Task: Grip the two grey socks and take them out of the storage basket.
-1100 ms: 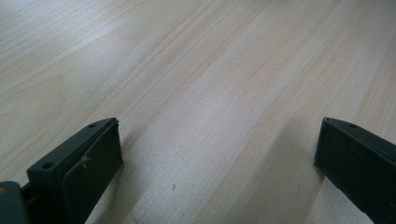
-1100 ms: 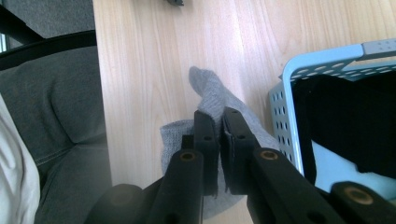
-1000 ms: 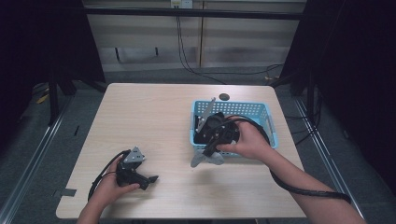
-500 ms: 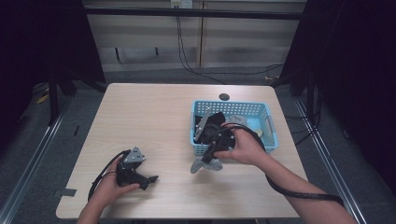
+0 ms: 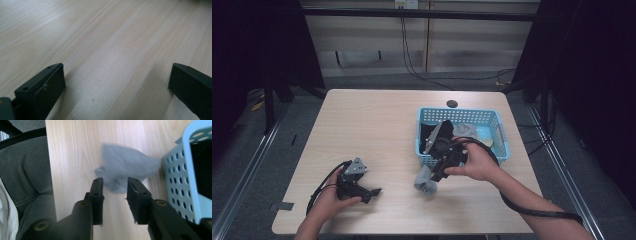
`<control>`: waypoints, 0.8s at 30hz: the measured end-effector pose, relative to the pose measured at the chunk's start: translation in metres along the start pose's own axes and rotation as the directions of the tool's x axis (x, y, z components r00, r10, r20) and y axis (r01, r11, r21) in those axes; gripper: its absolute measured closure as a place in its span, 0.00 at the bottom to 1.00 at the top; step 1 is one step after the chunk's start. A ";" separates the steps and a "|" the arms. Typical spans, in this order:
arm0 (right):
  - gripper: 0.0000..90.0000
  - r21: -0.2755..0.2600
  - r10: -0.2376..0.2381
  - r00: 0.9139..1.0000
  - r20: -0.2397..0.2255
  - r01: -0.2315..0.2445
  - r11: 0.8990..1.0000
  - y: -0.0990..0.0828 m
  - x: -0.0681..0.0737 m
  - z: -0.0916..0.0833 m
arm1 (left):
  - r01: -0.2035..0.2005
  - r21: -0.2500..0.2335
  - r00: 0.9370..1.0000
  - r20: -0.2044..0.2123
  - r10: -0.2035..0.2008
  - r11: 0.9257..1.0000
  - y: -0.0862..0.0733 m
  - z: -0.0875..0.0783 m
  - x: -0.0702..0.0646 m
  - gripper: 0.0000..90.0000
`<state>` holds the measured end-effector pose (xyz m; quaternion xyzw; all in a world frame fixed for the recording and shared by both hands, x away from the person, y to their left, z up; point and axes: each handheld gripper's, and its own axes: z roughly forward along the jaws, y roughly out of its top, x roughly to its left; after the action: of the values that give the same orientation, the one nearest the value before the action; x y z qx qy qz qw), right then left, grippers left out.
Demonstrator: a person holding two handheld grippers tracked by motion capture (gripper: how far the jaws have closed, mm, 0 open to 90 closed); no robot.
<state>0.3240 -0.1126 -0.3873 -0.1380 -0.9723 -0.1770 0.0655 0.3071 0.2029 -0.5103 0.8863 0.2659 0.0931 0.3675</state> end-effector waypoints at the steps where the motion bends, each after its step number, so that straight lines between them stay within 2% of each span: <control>1: 0.73 0.000 0.000 1.000 0.000 0.000 1.000 0.000 0.000 0.000 | 0.000 0.000 1.000 0.000 0.000 1.000 0.000 0.000 0.000 0.00; 7: 0.61 -0.013 0.030 0.999 0.033 -0.030 0.999 -0.006 -0.005 -0.014 | 0.001 0.000 1.000 0.000 -0.001 1.000 0.000 0.000 0.000 0.00; 10: 0.55 -0.023 0.072 0.995 0.064 -0.070 0.997 -0.011 -0.014 -0.020 | 0.001 0.000 1.000 0.000 -0.001 1.000 0.000 0.000 0.000 0.00; 11: 0.53 -0.038 0.077 0.993 0.090 -0.074 0.997 -0.016 -0.022 -0.024 | -0.001 0.000 1.000 -0.002 0.001 1.000 0.000 0.000 0.000 0.00; 12: 0.52 -0.035 0.100 0.990 0.098 -0.097 0.995 -0.018 -0.025 -0.026 | -0.001 0.000 1.000 -0.002 0.001 1.000 0.000 0.000 0.000 0.00; 13: 0.52 -0.035 0.100 0.990 0.098 -0.097 0.995 -0.018 -0.025 -0.026 | -0.001 -0.001 1.000 -0.002 0.001 1.000 0.000 0.000 0.000 0.00; 16: 0.49 -0.045 0.137 0.984 0.110 -0.133 0.990 -0.024 -0.038 -0.032 | 0.000 -0.001 1.000 -0.002 0.000 1.000 0.000 0.000 0.000 0.00; 19: 0.47 -0.060 0.194 0.972 0.132 -0.187 0.980 -0.031 -0.051 -0.037 | -0.001 0.000 1.000 -0.002 0.001 1.000 0.000 0.000 0.000 0.00; 20: 0.43 -0.046 0.209 0.965 0.156 -0.205 0.978 -0.036 -0.061 -0.039 | 0.000 -0.002 1.000 0.000 0.000 1.000 0.000 0.000 0.000 0.00; 22: 0.42 -0.049 0.216 0.962 0.165 -0.211 0.976 -0.039 -0.066 -0.039 | -0.001 -0.002 1.000 -0.002 0.001 1.000 0.000 0.000 0.000 0.00; 23: 0.41 -0.054 0.236 0.957 0.170 -0.231 0.972 -0.041 -0.071 -0.040 | -0.001 -0.002 1.000 -0.002 0.001 1.000 0.000 0.000 0.000 0.00; 24: 0.39 -0.060 0.273 0.941 0.199 -0.266 0.962 -0.046 -0.079 -0.040 | -0.001 -0.002 1.000 -0.002 0.001 1.000 0.000 0.000 0.000 0.00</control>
<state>0.3894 -0.1877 -0.3791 -0.2884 -0.9428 -0.1667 -0.0138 0.3071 0.2028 -0.5103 0.8861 0.2657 0.0946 0.3679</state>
